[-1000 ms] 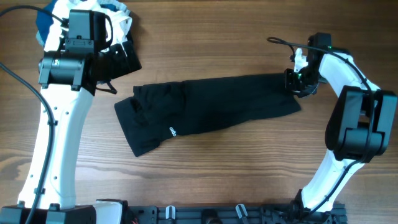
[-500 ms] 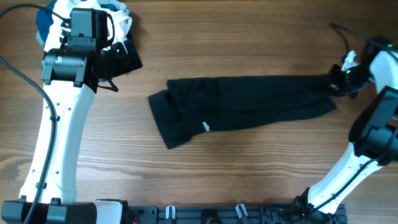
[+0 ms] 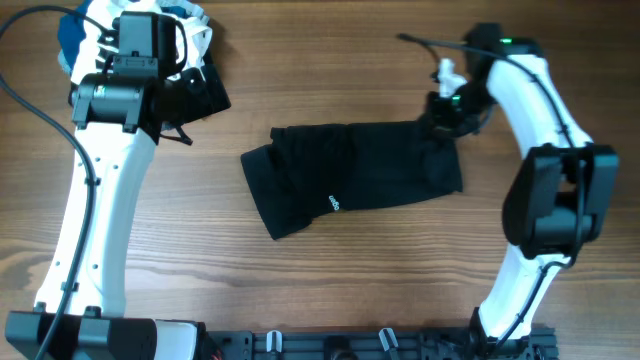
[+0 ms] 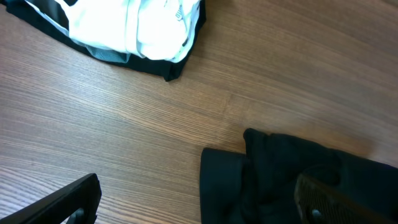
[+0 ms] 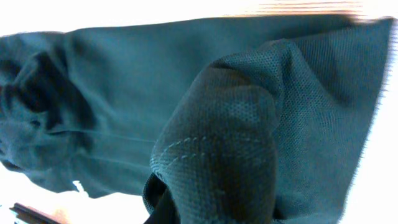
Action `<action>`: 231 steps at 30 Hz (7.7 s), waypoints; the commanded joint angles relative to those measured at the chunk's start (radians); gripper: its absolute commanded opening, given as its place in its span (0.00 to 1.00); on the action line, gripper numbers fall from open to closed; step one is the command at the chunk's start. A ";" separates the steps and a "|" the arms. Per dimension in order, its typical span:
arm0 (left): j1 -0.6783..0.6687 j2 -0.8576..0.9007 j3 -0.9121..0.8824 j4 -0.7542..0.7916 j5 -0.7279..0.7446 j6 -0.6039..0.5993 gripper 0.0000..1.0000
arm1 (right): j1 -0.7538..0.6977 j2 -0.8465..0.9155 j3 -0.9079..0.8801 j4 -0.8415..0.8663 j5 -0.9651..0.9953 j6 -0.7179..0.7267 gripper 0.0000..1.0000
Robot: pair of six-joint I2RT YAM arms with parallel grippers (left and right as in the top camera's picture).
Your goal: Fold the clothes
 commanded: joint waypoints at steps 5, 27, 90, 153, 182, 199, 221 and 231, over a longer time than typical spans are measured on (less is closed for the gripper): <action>0.005 0.011 0.005 0.007 -0.002 0.002 1.00 | 0.172 -0.028 -0.003 0.073 -0.044 0.129 0.27; 0.002 0.037 -0.681 0.504 0.566 0.115 1.00 | -0.084 -0.204 0.020 0.105 -0.199 -0.051 1.00; -0.525 0.206 -0.349 0.497 0.352 0.053 0.77 | -0.244 -0.654 -0.173 0.439 -0.372 0.233 0.35; -0.750 0.756 -0.106 0.638 -0.171 0.193 0.20 | -0.391 -0.560 -0.174 0.251 -0.127 0.088 0.86; -0.224 0.145 0.018 0.616 -0.452 0.798 0.04 | -0.391 -0.560 -0.174 0.253 -0.127 0.089 0.86; 0.303 0.368 0.018 1.393 -0.058 1.435 0.04 | -0.387 -0.560 -0.174 0.247 -0.127 0.113 0.85; 0.146 0.499 0.018 0.937 0.173 0.976 1.00 | -0.387 -0.559 -0.174 0.275 -0.127 0.143 0.82; 0.181 0.272 0.022 0.967 0.054 0.385 1.00 | -0.387 -0.559 -0.174 0.271 -0.127 0.142 0.82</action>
